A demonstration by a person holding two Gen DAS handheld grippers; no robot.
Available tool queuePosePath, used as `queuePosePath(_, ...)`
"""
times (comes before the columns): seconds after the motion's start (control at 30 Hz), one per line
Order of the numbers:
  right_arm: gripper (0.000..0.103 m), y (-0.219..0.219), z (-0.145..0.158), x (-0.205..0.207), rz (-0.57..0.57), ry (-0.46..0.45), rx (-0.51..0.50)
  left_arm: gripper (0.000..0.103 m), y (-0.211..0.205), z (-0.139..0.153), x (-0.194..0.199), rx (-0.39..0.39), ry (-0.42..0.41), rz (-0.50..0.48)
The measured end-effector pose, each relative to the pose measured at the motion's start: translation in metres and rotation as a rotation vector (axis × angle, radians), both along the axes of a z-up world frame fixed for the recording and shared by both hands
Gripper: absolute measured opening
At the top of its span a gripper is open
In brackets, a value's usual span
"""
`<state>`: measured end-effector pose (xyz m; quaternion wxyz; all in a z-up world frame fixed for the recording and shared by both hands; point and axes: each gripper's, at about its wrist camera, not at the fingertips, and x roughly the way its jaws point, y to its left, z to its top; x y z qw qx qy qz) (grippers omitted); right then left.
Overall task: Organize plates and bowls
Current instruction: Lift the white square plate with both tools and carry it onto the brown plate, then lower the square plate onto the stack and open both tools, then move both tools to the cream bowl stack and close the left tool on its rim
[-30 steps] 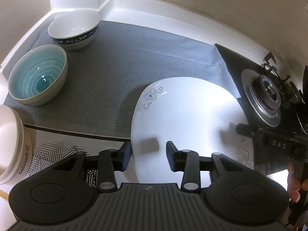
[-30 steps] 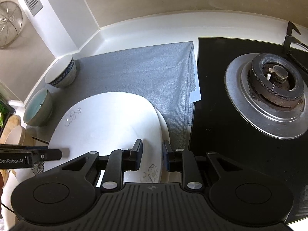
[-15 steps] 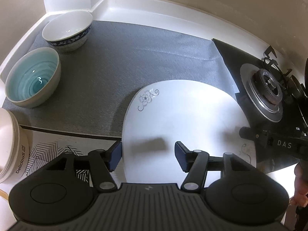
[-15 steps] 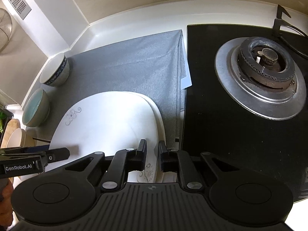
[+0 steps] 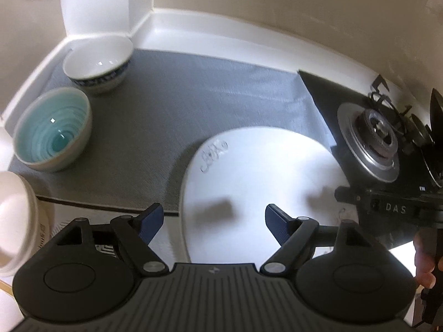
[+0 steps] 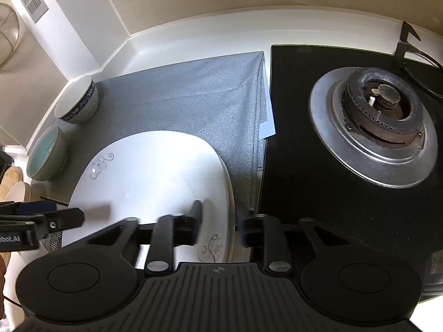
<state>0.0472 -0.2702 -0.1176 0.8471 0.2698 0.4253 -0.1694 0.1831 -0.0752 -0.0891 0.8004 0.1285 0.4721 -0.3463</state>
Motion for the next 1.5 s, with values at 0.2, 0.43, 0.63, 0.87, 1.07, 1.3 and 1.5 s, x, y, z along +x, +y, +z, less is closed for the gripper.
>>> queuePosePath(0.2,0.066,0.009,0.017,-0.001,0.026,-0.019,-0.04,0.102,0.01,0.015,-0.003,-0.027,-0.071,0.022)
queuePosePath(0.43,0.075,0.035,0.041,0.001,0.099,-0.055,-0.063,0.102,0.015,0.024,-0.005,-0.003,-0.069,0.023)
queuePosePath(0.63,0.08,0.062,0.051,0.002,0.175,-0.087,-0.115,0.102,0.03,0.029,-0.001,0.021,-0.057,0.077)
queuePosePath(0.87,0.082,0.089,0.054,0.007,0.243,-0.069,-0.16,0.103,0.047,0.034,-0.003,0.061,-0.078,0.097)
queuePosePath(1.07,0.082,0.096,0.057,0.009,0.254,-0.072,-0.182,0.103,0.051,0.033,-0.007,0.107,-0.092,0.082)
queuePosePath(1.3,0.082,0.099,0.056,0.009,0.255,-0.066,-0.181,0.103,0.052,0.033,-0.01,0.106,-0.091,0.067)
queuePosePath(1.5,0.082,0.098,0.056,0.008,0.256,-0.062,-0.183,0.103,0.051,0.032,-0.01,0.114,-0.082,0.068)
